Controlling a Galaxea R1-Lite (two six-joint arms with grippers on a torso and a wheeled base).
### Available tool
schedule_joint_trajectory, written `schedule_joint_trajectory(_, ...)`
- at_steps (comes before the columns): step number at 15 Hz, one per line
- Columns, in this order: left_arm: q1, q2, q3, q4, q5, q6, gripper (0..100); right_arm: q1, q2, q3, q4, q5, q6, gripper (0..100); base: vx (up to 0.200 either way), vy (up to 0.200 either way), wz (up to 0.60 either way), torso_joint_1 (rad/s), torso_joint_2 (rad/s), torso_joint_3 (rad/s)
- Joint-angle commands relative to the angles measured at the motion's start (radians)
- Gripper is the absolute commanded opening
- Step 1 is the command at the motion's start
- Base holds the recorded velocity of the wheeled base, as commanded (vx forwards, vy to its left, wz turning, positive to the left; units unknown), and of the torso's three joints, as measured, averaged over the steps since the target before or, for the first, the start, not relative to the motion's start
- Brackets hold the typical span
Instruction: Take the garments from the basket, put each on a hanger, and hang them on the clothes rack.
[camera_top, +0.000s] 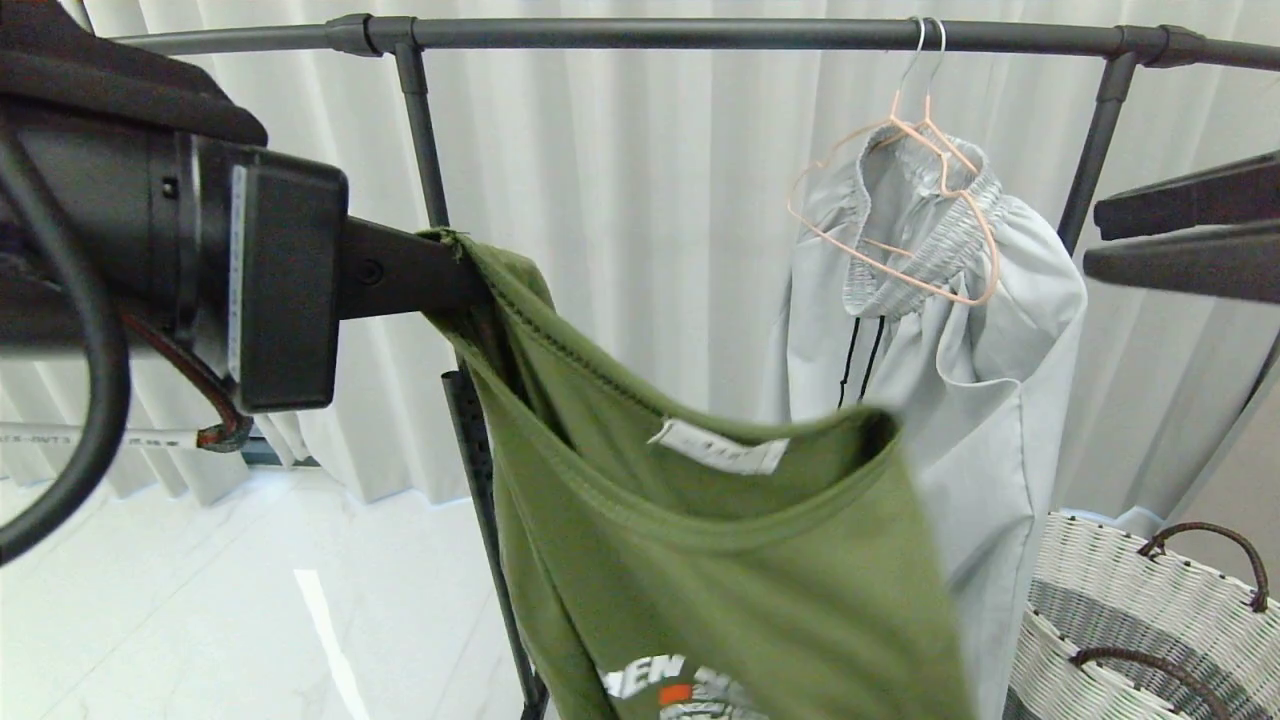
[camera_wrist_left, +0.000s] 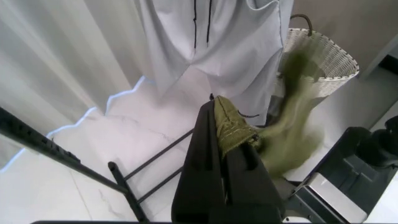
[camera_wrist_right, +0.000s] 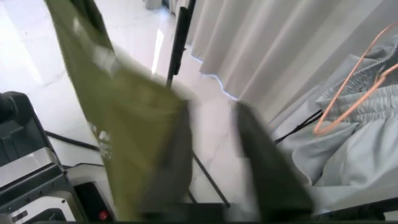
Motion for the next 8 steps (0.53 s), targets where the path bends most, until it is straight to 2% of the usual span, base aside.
schedule_joint_trajectory(1, 0.000, 0.010, 0.005, -0.011, 0.002, 0.001, 0, 0.004, -0.025, 0.041, -0.001, 0.003, -0.003, 100, 0.000, 0.000, 0.00, 0.000, 0.00, 0.000)
schedule_joint_trajectory(3, 0.004, 0.011, 0.020, -0.031, 0.040, -0.001, 0, -0.003, -0.068, 0.105, 0.002, -0.006, -0.003, 100, 0.000, 0.000, 0.00, 0.000, 0.00, 0.000)
schedule_joint_trajectory(4, 0.004, 0.008, 0.037, -0.031, 0.072, 0.001, 0, -0.032, -0.079, 0.127, 0.013, -0.055, -0.003, 100, 0.000, 0.000, 0.00, 0.000, 0.00, 0.000)
schedule_joint_trajectory(6, 0.004, -0.012, 0.086, -0.031, 0.132, 0.002, 0, -0.115, -0.076, 0.121, 0.076, -0.262, 0.000, 100, 0.000, 0.000, 0.00, 0.000, 0.00, 0.000)
schedule_joint_trajectory(7, 0.004, -0.024, 0.109, -0.031, 0.164, 0.002, 0, -0.170, -0.071, 0.118, 0.108, -0.338, 0.000, 100, 0.000, 0.000, 0.00, 0.000, 0.00, 0.000)
schedule_joint_trajectory(8, 0.006, -0.032, 0.126, -0.031, 0.193, 0.002, 0, -0.210, -0.073, 0.122, 0.119, -0.341, 0.002, 100, 0.000, 0.000, 0.00, 0.000, 0.00, 0.000)
